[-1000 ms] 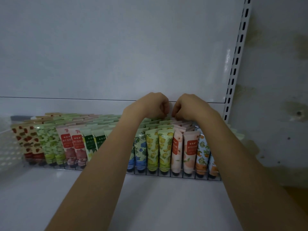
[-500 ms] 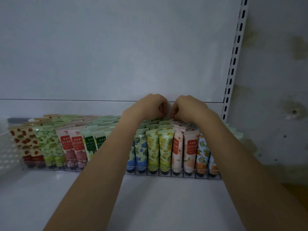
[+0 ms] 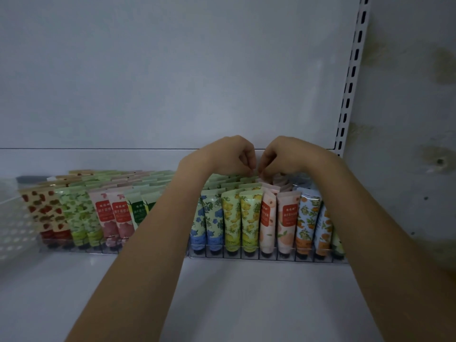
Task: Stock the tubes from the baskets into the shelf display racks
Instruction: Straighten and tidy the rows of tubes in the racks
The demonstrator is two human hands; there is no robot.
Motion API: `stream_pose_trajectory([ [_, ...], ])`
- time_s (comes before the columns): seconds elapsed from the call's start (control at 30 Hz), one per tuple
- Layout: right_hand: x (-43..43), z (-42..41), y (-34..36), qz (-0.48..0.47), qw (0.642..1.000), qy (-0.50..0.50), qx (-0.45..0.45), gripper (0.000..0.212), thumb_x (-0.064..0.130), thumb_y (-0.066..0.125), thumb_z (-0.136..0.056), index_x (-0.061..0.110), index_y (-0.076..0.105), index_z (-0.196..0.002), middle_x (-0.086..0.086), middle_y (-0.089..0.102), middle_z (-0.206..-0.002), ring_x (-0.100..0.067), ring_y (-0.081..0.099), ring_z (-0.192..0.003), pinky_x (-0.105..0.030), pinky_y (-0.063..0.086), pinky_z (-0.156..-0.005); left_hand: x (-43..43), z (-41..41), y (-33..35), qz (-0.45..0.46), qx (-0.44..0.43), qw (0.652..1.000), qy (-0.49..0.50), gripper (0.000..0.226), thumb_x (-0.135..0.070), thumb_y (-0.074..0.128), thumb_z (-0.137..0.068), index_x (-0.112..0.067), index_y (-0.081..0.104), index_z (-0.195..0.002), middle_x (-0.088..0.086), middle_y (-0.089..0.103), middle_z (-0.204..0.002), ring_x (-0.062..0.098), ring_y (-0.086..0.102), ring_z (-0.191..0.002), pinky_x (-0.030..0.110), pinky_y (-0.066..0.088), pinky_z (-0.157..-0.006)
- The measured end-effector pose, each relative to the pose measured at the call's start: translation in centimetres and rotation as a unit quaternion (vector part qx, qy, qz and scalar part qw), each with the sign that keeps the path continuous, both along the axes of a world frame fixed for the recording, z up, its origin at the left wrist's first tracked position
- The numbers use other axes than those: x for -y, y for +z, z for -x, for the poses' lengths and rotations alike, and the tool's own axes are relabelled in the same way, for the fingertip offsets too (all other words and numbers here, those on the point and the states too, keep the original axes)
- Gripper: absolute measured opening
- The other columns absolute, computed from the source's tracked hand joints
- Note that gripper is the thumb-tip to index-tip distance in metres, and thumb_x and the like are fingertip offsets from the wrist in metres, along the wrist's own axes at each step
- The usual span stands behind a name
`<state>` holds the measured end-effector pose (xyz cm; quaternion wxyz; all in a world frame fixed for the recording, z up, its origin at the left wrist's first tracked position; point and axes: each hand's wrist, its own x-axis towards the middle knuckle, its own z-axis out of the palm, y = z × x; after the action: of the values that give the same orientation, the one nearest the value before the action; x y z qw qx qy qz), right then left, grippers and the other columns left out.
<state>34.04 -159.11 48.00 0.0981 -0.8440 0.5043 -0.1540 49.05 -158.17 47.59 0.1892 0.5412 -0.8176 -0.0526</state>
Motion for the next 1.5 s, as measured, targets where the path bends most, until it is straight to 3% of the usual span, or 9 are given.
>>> stream_pose_trajectory([
  [0.2, -1.4, 0.7, 1.8, -0.050, 0.996, 0.021, -0.066, 0.008, 0.026, 0.072, -0.077, 0.032, 0.067, -0.076, 0.007, 0.064, -0.079, -0.008, 0.053, -0.067, -0.019, 0.039, -0.053, -0.7, -0.2, 0.8, -0.019, 0.002, 1.000, -0.011, 0.021, -0.014, 0.069, -0.079, -0.029, 0.056, -0.072, -0.008, 0.061, -0.079, 0.003, 0.053, -0.065, 0.021, 0.042, -0.064],
  [0.33, -1.8, 0.2, 1.5, -0.067, 0.992, 0.005, -0.108, 0.011, 0.023, 0.073, -0.075, 0.029, 0.067, -0.081, 0.008, 0.063, -0.080, -0.007, 0.053, -0.069, -0.019, 0.039, -0.052, -1.5, -0.1, 1.2, -0.055, 0.031, 0.997, -0.034, 0.018, -0.018, 0.072, -0.076, -0.028, 0.057, -0.074, -0.010, 0.062, -0.077, 0.004, 0.057, -0.068, 0.019, 0.041, -0.064],
  [0.5, -1.9, -0.1, 1.4, -0.021, 0.995, -0.002, -0.094, 0.016, 0.011, 0.068, -0.077, 0.026, 0.064, -0.079, 0.008, 0.062, -0.083, -0.009, 0.055, -0.077, -0.022, 0.044, -0.063, -1.6, 0.2, 0.8, -0.058, 0.051, 0.997, -0.021, 0.018, -0.020, 0.071, -0.078, -0.029, 0.056, -0.075, -0.013, 0.059, -0.075, 0.000, 0.053, -0.066, 0.017, 0.036, -0.059],
  [0.73, -2.4, 0.6, 1.9, -0.025, 0.996, 0.004, -0.082, 0.018, 0.013, 0.071, -0.076, 0.028, 0.063, -0.072, 0.006, 0.063, -0.084, -0.013, 0.057, -0.085, -0.028, 0.047, -0.076, -1.5, 0.0, 0.5, -0.063, 0.059, 0.996, -0.003, 0.013, -0.025, 0.069, -0.080, -0.028, 0.056, -0.077, -0.015, 0.056, -0.073, 0.001, 0.052, -0.067, 0.023, 0.039, -0.064],
  [0.9, -2.6, -0.2, 1.2, -0.039, 0.994, -0.006, -0.101, 0.014, 0.011, 0.071, -0.075, 0.025, 0.068, -0.078, 0.007, 0.062, -0.083, -0.012, 0.056, -0.083, -0.025, 0.046, -0.070, -1.5, 0.3, 0.6, -0.051, 0.071, 0.996, -0.009, 0.017, -0.024, 0.069, -0.080, -0.030, 0.054, -0.075, -0.015, 0.056, -0.076, 0.002, 0.052, -0.069, 0.021, 0.039, -0.063],
  [1.03, -2.6, 0.3, 1.8, -0.019, 0.997, 0.001, -0.073, 0.010, 0.016, 0.071, -0.076, 0.025, 0.066, -0.074, 0.007, 0.062, -0.079, -0.013, 0.056, -0.081, -0.024, 0.045, -0.066, -1.8, 0.1, 1.0, -0.044, 0.049, 0.997, -0.026, 0.011, -0.020, 0.067, -0.081, -0.025, 0.058, -0.080, -0.003, 0.064, -0.089, 0.010, 0.056, -0.076, 0.020, 0.043, -0.067],
  [1.17, -3.3, 0.5, 2.3, -0.057, 0.994, 0.024, -0.094, 0.010, 0.030, 0.076, -0.072, 0.028, 0.066, -0.071, 0.010, 0.064, -0.074, -0.010, 0.054, -0.073, -0.023, 0.042, -0.060, -2.6, -0.1, 1.7, -0.058, 0.036, 0.997, -0.044, 0.007, -0.023, 0.069, -0.080, -0.025, 0.063, -0.076, -0.011, 0.064, -0.078, -0.006, 0.053, -0.057, 0.014, 0.040, -0.062],
  [1.23, -3.6, 0.2, 2.2, -0.079, 0.989, 0.032, -0.124, 0.011, 0.033, 0.076, -0.072, 0.030, 0.066, -0.074, 0.010, 0.063, -0.075, -0.009, 0.053, -0.071, -0.022, 0.041, -0.060, -2.8, -0.1, 1.7, -0.079, 0.051, 0.995, -0.045, 0.006, -0.030, 0.070, -0.079, -0.027, 0.066, -0.075, -0.016, 0.062, -0.075, -0.007, 0.053, -0.060, 0.014, 0.040, -0.063],
  [1.5, -4.0, 0.1, 2.4, -0.048, 0.992, 0.038, -0.114, 0.016, 0.016, 0.069, -0.078, 0.031, 0.063, -0.078, 0.012, 0.060, -0.076, -0.005, 0.054, -0.072, -0.019, 0.044, -0.060, -3.0, 0.0, 1.6, -0.121, 0.090, 0.988, -0.024, 0.006, -0.037, 0.070, -0.077, -0.031, 0.068, -0.075, -0.016, 0.063, -0.077, 0.005, 0.054, -0.073, 0.018, 0.042, -0.064],
])
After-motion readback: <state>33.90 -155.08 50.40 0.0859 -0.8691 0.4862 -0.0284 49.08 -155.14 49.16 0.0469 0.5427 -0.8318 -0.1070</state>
